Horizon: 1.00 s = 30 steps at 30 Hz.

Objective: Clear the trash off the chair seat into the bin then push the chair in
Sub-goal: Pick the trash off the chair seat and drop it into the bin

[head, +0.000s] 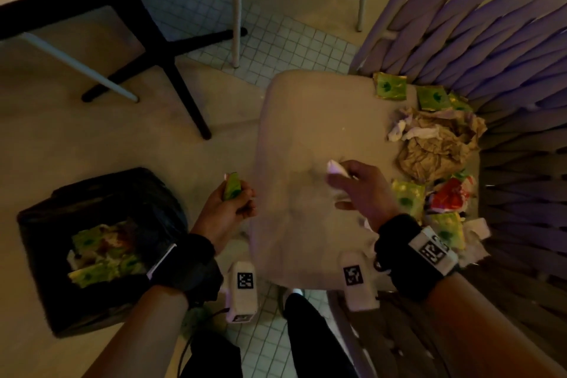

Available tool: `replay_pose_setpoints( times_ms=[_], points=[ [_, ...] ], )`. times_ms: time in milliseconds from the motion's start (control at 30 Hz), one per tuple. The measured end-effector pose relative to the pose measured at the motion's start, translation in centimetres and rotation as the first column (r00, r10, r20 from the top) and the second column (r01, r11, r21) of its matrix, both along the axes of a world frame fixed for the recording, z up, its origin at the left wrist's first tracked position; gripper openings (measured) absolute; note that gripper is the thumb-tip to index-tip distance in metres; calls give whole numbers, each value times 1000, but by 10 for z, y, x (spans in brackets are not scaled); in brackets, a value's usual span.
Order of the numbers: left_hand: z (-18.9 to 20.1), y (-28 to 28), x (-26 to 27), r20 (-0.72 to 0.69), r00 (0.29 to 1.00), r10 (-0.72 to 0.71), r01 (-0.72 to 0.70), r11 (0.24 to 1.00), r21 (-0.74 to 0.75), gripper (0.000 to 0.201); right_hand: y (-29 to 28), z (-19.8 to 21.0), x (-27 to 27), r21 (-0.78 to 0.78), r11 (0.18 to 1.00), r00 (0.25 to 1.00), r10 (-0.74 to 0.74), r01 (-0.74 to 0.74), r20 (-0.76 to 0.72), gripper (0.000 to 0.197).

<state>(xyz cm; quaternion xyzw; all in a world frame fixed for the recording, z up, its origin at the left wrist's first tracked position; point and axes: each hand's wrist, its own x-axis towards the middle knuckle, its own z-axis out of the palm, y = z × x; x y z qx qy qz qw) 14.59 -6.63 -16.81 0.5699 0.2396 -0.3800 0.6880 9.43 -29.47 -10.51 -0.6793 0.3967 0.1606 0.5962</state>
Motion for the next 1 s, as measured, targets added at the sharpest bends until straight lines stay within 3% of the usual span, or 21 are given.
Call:
replay_pose_setpoints(
  times_ms=[200, 267, 300, 367, 533, 633, 767, 833, 933, 1000],
  points=[
    [-14, 142, -36, -86, 971, 224, -213, 969, 126, 19, 192, -30, 5, 315, 930, 974, 219, -188, -65, 6],
    [-26, 199, -48, -134, 942, 308, -275, 936, 219, 14, 262, -58, 8, 372, 897, 944, 304, -239, -126, 18],
    [-35, 228, -53, -155, 927, 341, -294, 918, 265, 24, 296, -73, 10, 400, 880, 927, 341, -256, -154, 23],
    [-52, 283, -60, -178, 918, 354, -274, 892, 361, 47, 355, -99, 14, 464, 842, 888, 409, -277, -212, 36],
    [-99, 380, -56, -144, 938, 317, -241, 889, 390, 52, 458, -176, 31, 514, 813, 839, 463, -273, -286, 60],
    [-123, 407, -47, -140, 948, 285, -219, 907, 359, 63, 489, -220, 39, 375, 804, 799, 560, -461, -219, 67],
    [-127, 420, -44, -159, 959, 234, -138, 878, 459, 90, 498, -240, 41, 378, 786, 800, 578, -490, -165, 73],
    [-118, 416, -47, -158, 974, 162, -76, 892, 445, 82, 489, -231, 35, 383, 796, 827, 548, -469, -126, 66],
    [-102, 396, -50, -104, 994, 25, 25, 891, 453, 50, 452, -195, 23, 380, 831, 866, 482, -406, -130, 47],
    [-90, 372, -46, -111, 993, -32, 81, 879, 470, 46, 411, -165, 12, 412, 862, 910, 384, -294, -155, 34]
  ],
)
